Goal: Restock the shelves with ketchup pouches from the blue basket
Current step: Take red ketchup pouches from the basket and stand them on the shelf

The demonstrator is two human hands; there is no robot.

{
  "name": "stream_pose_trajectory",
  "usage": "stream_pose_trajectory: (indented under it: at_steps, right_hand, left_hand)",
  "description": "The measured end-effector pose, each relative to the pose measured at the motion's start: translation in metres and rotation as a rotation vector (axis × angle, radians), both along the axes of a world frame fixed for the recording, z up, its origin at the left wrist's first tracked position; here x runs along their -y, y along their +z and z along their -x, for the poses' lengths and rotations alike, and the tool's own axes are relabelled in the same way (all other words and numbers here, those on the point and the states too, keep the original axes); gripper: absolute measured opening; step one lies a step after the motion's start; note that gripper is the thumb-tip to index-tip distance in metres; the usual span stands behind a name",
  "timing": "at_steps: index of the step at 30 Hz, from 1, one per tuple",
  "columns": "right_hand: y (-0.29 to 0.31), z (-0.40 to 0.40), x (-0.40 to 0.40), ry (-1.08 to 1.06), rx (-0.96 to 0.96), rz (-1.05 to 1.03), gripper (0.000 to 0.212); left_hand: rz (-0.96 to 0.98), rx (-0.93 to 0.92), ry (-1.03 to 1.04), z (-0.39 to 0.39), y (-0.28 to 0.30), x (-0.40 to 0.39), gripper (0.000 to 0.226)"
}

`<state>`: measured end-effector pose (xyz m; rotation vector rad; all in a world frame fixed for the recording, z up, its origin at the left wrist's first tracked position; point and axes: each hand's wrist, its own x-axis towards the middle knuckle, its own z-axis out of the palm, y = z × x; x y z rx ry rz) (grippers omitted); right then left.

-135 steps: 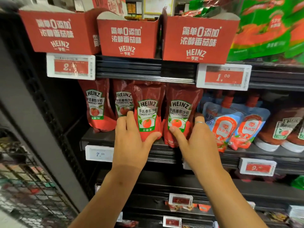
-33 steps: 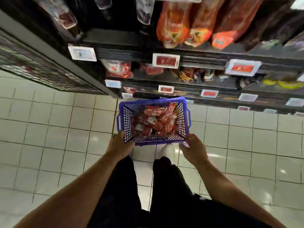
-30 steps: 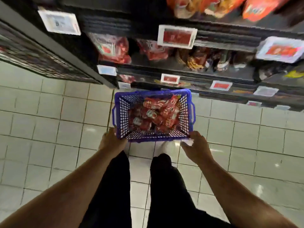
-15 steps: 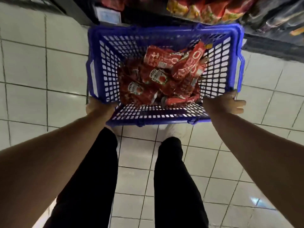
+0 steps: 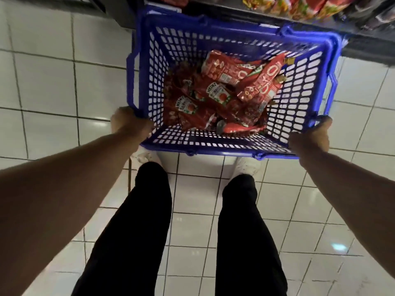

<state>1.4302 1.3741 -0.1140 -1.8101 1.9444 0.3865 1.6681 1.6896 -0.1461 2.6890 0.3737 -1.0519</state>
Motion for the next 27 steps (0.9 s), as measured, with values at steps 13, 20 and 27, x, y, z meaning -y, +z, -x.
stream_pose_trajectory:
  at_steps: [13, 20, 27]
  right_hand:
    - [0.001, -0.055, -0.117, -0.086, 0.12, -0.219, 0.057]
    - [0.016, -0.063, -0.12, 0.116, -0.048, -0.092, 0.066]
    - [0.011, -0.133, -0.116, 0.247, 0.191, -0.367, 0.029]
  left_hand:
    - [-0.05, -0.006, -0.016, -0.08, 0.029, -0.107, 0.044]
    - [-0.022, 0.219, 0.174, -0.071, 0.033, -0.092, 0.059]
    - [0.126, 0.07, -0.194, -0.053, 0.025, -0.026, 0.041]
